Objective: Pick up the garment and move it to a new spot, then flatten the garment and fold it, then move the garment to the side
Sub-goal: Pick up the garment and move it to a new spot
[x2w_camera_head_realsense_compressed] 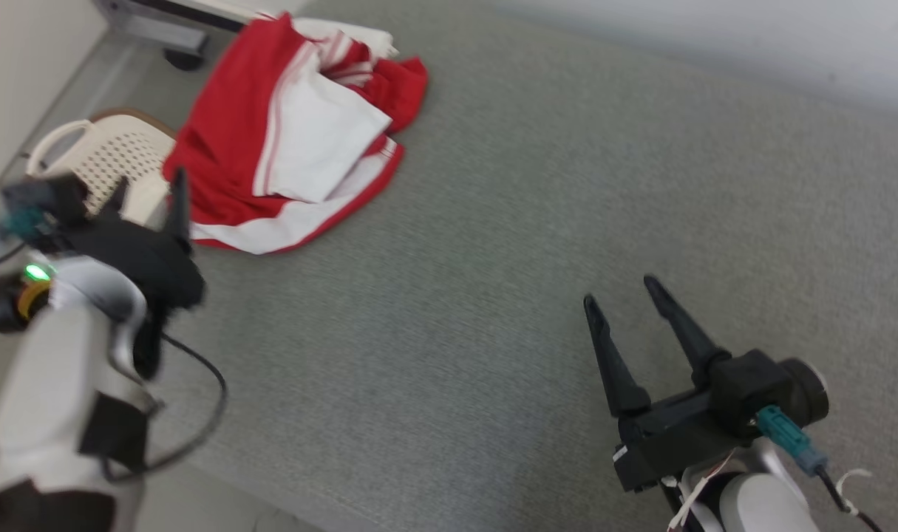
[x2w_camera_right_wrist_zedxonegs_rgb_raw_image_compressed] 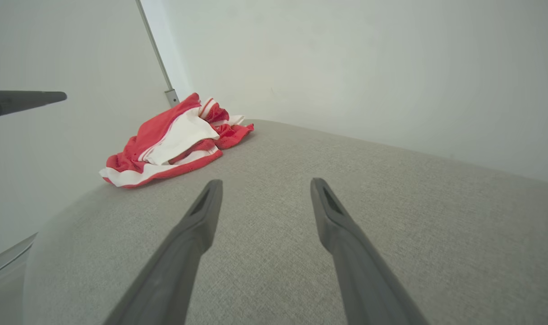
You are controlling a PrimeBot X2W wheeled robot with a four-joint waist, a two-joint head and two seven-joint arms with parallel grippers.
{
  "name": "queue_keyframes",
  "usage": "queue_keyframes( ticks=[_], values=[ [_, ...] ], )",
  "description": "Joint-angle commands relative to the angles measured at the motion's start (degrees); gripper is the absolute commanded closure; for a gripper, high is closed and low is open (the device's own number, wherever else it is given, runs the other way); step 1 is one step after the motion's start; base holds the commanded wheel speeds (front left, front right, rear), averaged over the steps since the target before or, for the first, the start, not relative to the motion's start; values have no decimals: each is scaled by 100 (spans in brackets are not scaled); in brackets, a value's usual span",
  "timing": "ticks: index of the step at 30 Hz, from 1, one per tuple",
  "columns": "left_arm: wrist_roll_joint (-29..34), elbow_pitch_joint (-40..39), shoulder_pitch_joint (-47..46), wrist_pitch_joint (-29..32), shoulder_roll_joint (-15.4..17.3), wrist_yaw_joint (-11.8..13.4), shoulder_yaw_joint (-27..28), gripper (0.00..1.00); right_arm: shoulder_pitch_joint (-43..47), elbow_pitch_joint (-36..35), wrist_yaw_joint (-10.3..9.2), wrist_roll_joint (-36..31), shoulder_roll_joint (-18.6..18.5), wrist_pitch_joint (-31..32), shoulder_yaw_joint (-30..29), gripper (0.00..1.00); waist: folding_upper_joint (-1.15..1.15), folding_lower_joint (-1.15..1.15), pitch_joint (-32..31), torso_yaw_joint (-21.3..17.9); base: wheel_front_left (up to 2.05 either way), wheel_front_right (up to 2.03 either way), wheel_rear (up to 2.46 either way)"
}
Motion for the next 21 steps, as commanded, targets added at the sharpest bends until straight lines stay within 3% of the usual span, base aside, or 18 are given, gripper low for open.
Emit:
queue_keyframes(
  ticks=[1, 5, 11, 20, 21],
  values=[
    [-107, 88, -207, 94, 52, -31, 40, 0, -85, -117, -12, -31, -35, 25, -4, 0, -1, -1, 1028, -939, 0, 0, 0],
    [-486, 591, -977, 585, 272, 35, 381, 0, -166, -619, -12, -134, -128, 123, -82, 0, -1, -1, 1575, -1387, 0, 0, 0],
    [-579, 1019, -1511, 899, 627, 117, 476, 0, -118, -1150, -12, -211, -111, 158, -175, 0, -1, -1, 2056, -1858, 0, 0, 0],
    [-556, 1550, -1684, 905, 834, 477, 515, 0, 59, -1438, -12, -264, -67, 162, -285, 0, -1, -1, 2287, -2162, 0, 0, 0],
    [-530, 1601, -1690, 863, 817, 532, 500, 6, 54, -1426, -12, -268, -67, 163, -295, 0, -1, -1, 2286, -2165, 0, 0, 0]
  ],
)
